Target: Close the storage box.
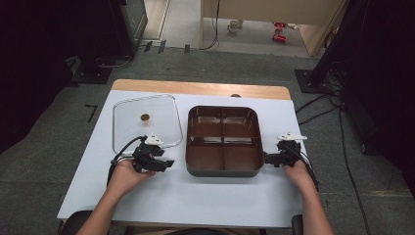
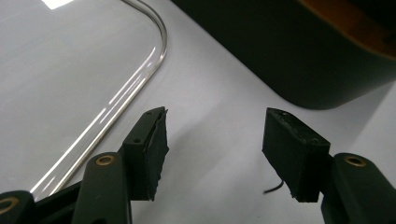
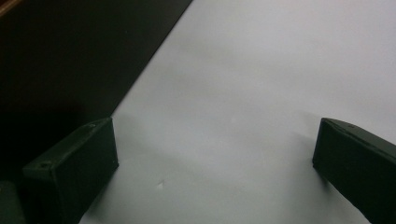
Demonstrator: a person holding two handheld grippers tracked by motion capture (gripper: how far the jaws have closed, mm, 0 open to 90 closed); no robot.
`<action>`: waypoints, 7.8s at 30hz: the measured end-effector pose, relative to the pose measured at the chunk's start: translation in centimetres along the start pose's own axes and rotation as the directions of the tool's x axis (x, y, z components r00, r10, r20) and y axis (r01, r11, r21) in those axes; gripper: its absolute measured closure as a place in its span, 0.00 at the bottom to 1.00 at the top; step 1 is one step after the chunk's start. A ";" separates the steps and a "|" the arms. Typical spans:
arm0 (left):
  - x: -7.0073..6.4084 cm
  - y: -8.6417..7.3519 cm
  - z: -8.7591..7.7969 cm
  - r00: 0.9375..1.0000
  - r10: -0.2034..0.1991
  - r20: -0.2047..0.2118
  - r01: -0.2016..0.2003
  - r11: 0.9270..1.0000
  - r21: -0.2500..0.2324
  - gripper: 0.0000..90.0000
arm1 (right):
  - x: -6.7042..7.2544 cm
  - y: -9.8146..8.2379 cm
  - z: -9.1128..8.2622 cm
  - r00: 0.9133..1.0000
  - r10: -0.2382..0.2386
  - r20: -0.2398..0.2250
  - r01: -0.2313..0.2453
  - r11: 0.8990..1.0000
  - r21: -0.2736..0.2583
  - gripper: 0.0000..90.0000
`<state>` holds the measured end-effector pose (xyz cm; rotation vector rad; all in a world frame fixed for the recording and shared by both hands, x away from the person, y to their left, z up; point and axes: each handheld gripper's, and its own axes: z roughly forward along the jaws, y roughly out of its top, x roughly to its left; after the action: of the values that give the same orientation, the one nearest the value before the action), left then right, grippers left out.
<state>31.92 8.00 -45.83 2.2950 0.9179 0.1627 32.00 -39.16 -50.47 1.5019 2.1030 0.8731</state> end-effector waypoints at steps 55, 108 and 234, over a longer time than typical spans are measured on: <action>10.3 3.9 -1.3 0.991 -0.103 -0.090 0.097 0.993 -0.066 0.45 | 0.0 0.0 0.0 1.000 0.002 0.002 -0.002 1.000 -0.003 0.00; 14.5 3.9 -0.5 0.968 -0.195 -0.159 0.168 0.971 -0.169 0.66 | 0.0 0.0 0.0 1.000 0.002 0.000 -0.002 1.000 -0.002 0.00; -6.2 14.0 2.6 0.974 0.161 0.161 -0.126 0.970 -0.206 0.30 | 0.0 0.0 0.0 1.000 -0.002 0.002 0.002 1.000 -0.004 0.00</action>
<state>36.14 -5.00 -38.48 2.1538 0.6169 0.1041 31.98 -39.17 -50.50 1.4978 2.0994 0.8750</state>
